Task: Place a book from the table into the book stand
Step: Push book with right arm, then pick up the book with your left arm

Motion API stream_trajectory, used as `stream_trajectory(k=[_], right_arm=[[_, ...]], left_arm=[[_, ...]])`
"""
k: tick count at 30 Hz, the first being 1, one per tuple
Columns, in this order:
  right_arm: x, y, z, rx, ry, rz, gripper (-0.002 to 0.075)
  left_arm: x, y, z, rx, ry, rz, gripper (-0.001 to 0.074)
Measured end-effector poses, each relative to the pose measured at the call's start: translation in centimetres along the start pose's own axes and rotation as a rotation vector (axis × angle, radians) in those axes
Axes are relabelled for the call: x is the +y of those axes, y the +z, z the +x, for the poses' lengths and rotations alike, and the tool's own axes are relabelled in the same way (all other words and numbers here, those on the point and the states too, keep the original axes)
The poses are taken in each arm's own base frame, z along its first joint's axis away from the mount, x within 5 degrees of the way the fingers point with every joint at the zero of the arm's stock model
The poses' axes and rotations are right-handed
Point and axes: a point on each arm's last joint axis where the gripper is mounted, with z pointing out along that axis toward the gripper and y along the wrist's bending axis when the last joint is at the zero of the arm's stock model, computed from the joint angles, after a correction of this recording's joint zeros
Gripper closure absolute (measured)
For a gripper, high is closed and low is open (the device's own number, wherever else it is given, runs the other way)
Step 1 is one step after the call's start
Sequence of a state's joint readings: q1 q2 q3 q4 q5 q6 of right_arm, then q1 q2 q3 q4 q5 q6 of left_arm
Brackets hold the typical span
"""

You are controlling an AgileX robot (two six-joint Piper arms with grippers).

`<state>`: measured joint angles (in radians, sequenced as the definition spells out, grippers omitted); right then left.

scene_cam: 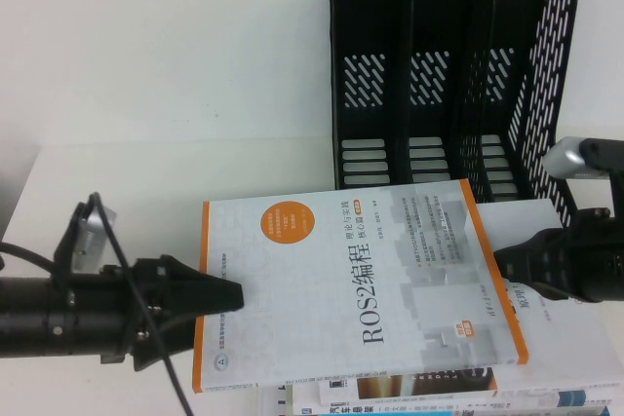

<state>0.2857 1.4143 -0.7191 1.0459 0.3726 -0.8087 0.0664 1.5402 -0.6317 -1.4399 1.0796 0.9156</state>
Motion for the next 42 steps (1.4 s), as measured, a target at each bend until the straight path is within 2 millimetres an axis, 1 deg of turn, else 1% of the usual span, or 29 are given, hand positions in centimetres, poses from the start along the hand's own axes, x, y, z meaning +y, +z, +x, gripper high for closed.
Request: stream_trajectory(k=[5,7,10,15,20,22,24,29,31,35,37,39,42], right_arm=[[0.0,0.0,0.0,0.0,-0.001,0.0,0.0721],[0.0,0.0,0.0,0.0,-0.001,0.0,0.0721],[0.0,0.0,0.0,0.0,0.001,0.0,0.0721],[-0.1,0.1,0.0,0.004,0.003,0.001,0.0721],[-0.2,0.7,0.1,0.026,0.02,-0.007,0.0721],[-0.3,1.1,0.1,0.037,0.039,-0.014,0.072],[-0.3,1.3,0.1,0.037,0.061,-0.02,0.0721],[-0.2,1.4,-0.1,0.023,0.056,-0.034,0.0721],[-0.2,1.4,-0.1,0.022,0.054,-0.035,0.0721],[-0.2,1.3,-0.2,0.016,0.036,-0.033,0.072],[-0.1,0.9,-0.3,0.003,0.008,-0.024,0.0721],[0.0,0.2,-0.3,-0.011,-0.051,-0.013,0.0721],[0.5,-1.4,-0.1,-0.03,-0.166,0.008,0.0721]], left_arm=[[1.4,-0.7,-0.9,-0.036,-0.07,0.058,0.0195],[2.1,-0.5,-1.1,-0.031,-0.1,0.055,0.0195],[2.8,0.0,-1.1,-0.016,-0.125,0.056,0.0195],[2.2,1.2,-1.0,-0.002,-0.117,0.083,0.0195],[1.6,2.0,-0.8,0.007,-0.109,0.108,0.0206],[1.5,2.1,-0.8,0.009,-0.108,0.11,0.025],[1.5,2.1,-0.8,0.009,-0.104,0.11,0.0318],[1.5,2.1,-0.8,0.01,-0.093,0.114,0.0544],[1.3,2.0,-0.8,0.01,-0.093,0.134,0.0623],[1.2,2.0,-0.8,0.012,-0.091,0.137,0.0631],[1.0,2.0,-1.1,0.027,-0.069,0.128,0.0631],[0.5,1.9,-1.8,0.046,-0.046,0.113,0.0631],[-0.8,1.3,-2.6,0.07,0.0,0.075,0.0631]])
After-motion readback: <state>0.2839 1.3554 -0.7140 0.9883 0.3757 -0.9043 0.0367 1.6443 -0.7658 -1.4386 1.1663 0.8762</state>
